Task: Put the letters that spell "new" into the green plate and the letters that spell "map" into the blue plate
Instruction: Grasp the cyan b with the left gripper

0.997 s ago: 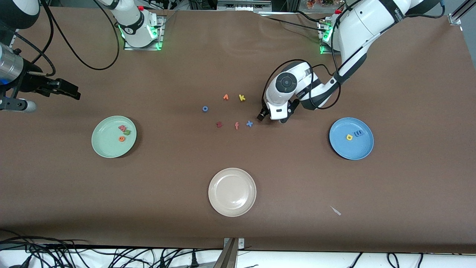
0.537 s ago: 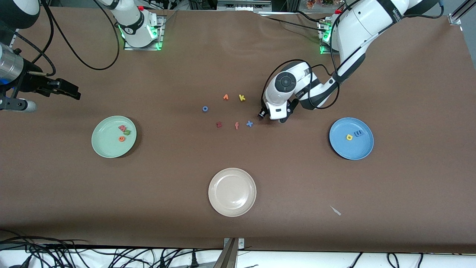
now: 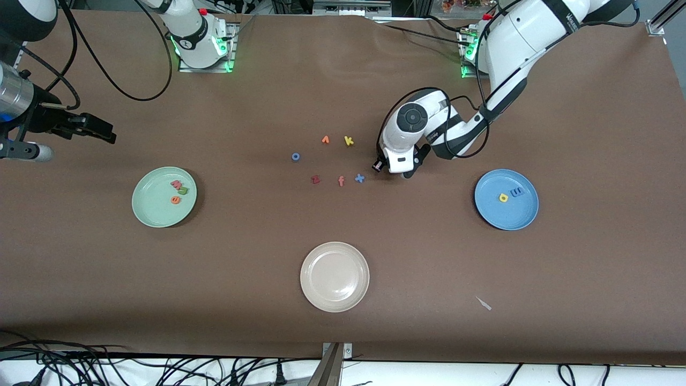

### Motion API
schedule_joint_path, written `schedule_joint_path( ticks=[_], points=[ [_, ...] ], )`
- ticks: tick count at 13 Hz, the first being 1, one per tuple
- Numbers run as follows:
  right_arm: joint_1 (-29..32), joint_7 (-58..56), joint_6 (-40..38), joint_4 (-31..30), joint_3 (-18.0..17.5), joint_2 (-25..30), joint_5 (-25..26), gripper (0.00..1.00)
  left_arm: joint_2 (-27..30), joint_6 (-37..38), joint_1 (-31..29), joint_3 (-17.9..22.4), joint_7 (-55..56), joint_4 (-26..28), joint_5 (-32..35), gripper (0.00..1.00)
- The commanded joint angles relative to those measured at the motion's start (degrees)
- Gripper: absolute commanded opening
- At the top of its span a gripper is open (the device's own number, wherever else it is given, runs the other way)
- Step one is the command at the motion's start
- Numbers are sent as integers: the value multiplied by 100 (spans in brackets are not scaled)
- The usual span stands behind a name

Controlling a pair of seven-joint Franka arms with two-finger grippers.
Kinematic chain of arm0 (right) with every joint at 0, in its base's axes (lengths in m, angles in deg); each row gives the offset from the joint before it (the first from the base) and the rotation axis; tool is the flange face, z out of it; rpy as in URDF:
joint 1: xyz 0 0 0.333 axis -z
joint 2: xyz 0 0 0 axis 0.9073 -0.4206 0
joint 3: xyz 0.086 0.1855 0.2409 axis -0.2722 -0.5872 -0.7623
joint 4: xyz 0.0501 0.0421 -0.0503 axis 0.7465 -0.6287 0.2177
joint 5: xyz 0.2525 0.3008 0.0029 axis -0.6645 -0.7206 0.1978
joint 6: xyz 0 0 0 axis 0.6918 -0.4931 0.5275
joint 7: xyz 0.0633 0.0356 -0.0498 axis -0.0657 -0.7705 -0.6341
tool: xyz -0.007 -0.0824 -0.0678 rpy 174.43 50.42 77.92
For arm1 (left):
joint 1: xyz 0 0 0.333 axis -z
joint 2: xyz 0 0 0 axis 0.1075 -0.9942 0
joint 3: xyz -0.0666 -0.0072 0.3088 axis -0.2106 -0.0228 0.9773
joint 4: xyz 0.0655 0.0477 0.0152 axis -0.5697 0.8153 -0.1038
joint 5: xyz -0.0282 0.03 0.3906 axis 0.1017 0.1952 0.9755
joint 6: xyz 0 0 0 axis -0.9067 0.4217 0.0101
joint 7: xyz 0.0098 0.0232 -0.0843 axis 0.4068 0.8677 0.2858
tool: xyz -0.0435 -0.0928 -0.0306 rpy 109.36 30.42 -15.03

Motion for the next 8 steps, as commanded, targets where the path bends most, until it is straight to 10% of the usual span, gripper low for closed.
schedule_joint_path(
  ticks=[1,8],
  points=[
    [54,25,-131,150,-56,-38,0,100,-52,28,52,105,126,5,252,12],
    [46,26,-131,150,-47,-38,0,100,641,834,-509,-88,-953,-619,305,3]
  ],
)
